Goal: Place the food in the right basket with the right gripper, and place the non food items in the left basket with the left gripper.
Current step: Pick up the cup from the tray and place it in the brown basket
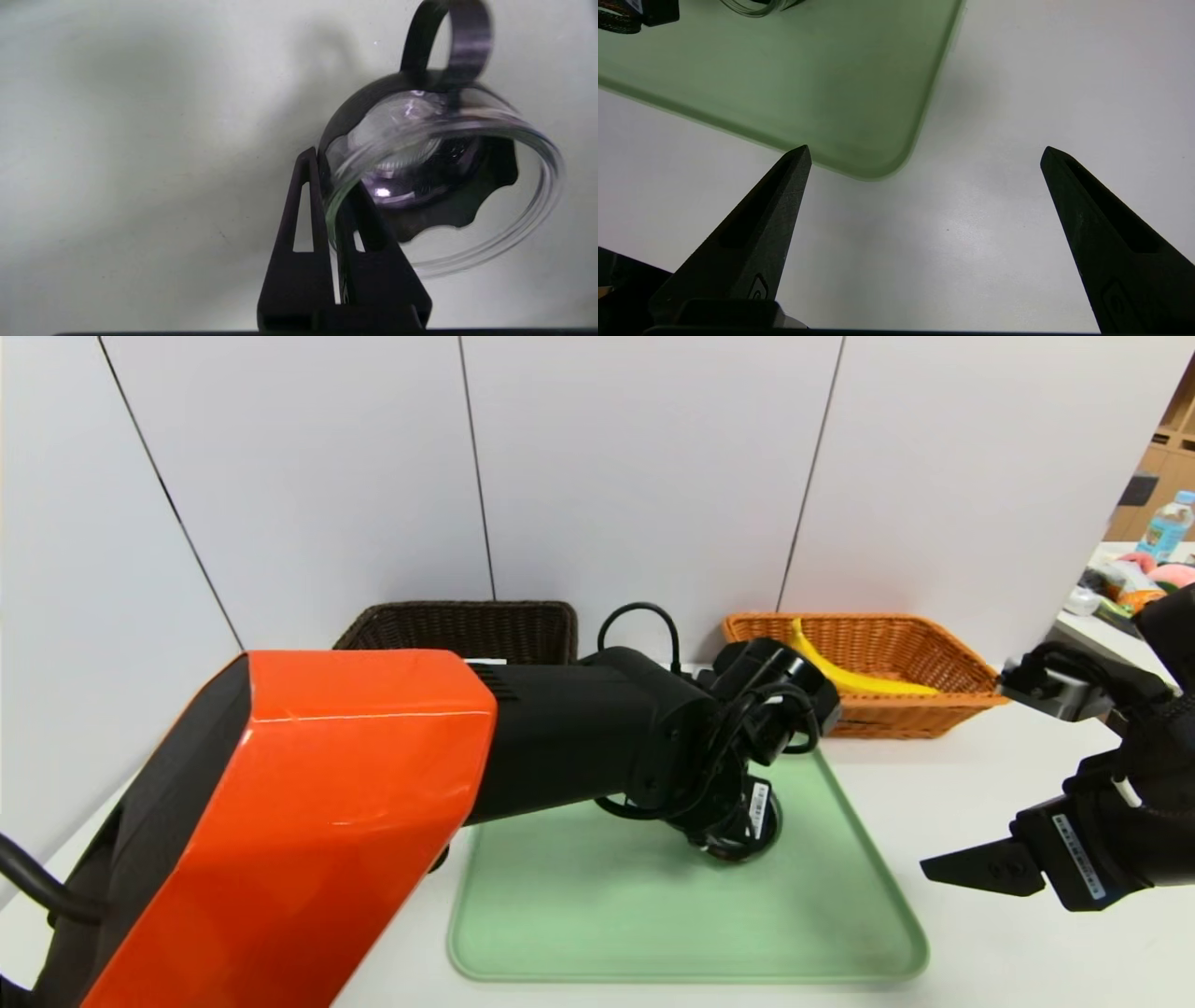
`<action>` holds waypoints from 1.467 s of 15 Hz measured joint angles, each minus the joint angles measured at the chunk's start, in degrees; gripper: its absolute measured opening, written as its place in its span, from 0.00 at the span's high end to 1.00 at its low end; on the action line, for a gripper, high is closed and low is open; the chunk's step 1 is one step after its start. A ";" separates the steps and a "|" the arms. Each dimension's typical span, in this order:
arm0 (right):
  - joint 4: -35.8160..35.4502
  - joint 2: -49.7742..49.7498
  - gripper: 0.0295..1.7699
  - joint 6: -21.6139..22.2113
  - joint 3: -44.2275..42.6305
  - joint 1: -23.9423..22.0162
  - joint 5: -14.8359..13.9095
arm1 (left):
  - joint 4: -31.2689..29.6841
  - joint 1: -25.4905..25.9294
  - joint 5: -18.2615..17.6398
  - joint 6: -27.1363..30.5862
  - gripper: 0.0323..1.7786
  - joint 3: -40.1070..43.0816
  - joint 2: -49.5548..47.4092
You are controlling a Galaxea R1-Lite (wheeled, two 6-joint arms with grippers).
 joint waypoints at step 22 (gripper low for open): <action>-0.11 -0.28 0.04 0.00 0.28 0.39 -0.09 | 3.75 29.53 -3.02 10.03 0.96 0.04 -14.82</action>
